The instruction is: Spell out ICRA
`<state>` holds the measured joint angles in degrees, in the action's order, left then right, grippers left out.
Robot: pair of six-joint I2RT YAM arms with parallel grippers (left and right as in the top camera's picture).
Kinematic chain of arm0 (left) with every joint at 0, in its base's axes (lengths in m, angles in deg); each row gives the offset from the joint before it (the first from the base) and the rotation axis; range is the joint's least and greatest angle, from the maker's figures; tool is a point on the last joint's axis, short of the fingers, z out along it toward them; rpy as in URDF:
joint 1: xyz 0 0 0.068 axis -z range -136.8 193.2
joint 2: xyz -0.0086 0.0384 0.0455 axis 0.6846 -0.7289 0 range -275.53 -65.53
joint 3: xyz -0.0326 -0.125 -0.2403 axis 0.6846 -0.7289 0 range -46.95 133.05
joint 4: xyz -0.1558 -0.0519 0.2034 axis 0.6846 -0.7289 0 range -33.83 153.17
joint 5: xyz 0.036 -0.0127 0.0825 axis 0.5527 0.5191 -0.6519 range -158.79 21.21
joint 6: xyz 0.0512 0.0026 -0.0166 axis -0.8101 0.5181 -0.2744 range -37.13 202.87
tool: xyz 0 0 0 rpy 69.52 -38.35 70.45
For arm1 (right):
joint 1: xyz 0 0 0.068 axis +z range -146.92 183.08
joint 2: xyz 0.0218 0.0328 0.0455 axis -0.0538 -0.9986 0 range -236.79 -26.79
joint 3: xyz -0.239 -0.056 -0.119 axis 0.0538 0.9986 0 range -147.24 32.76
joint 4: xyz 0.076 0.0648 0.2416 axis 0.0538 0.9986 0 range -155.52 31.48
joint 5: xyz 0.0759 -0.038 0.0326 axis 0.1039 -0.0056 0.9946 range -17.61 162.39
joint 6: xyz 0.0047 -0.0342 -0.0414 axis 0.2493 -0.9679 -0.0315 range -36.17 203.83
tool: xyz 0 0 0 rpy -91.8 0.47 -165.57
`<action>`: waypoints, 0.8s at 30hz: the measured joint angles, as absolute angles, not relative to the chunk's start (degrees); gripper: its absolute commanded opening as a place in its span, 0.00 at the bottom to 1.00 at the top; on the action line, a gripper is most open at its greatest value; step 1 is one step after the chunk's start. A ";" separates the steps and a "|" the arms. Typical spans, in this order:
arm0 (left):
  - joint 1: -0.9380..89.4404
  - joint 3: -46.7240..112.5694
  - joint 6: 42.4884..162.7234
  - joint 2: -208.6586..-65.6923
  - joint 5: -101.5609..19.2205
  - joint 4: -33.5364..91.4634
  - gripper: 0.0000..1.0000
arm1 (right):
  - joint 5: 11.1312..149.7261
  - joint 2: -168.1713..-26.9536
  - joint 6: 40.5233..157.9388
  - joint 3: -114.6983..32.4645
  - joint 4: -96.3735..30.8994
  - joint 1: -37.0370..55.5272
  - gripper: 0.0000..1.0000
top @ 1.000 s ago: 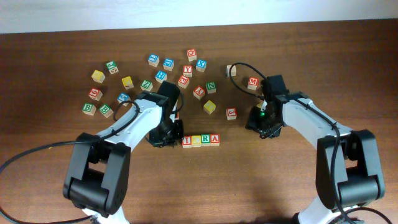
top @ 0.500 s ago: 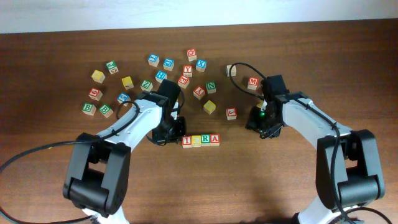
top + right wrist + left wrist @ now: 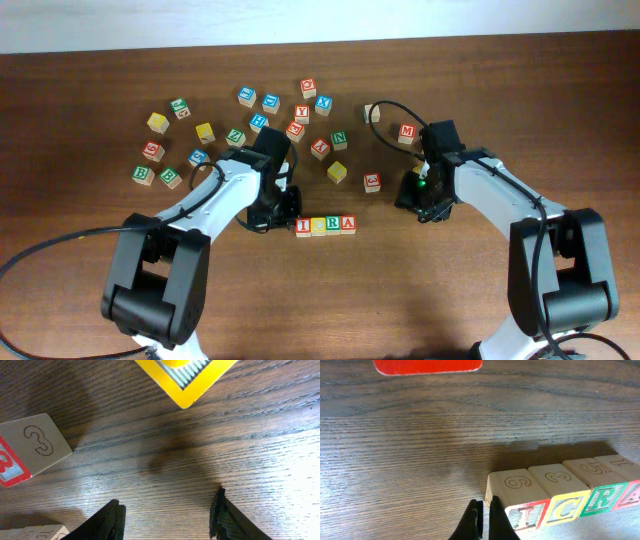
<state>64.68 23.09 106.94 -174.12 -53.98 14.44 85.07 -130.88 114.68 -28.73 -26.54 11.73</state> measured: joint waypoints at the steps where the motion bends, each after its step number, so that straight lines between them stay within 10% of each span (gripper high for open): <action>1: 64.68 23.09 106.94 -174.12 -53.98 14.44 0.00 | 85.12 -130.88 114.66 -28.73 -26.52 11.73 0.49; 8: 64.68 23.09 106.97 -174.12 -55.51 14.42 0.00 | 84.24 -130.88 114.64 -28.73 -26.80 13.39 0.48; 13: 64.61 23.09 106.97 -174.12 -58.37 14.40 0.00 | 85.29 -130.91 114.36 -28.36 -27.20 13.91 0.05; 24: 57.03 23.09 107.16 -174.12 -59.97 13.28 0.04 | 89.93 -131.39 113.88 -29.87 -30.65 19.38 0.04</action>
<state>57.03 23.09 107.16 -174.12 -59.97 13.28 89.93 -131.39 113.88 -29.87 -30.65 19.38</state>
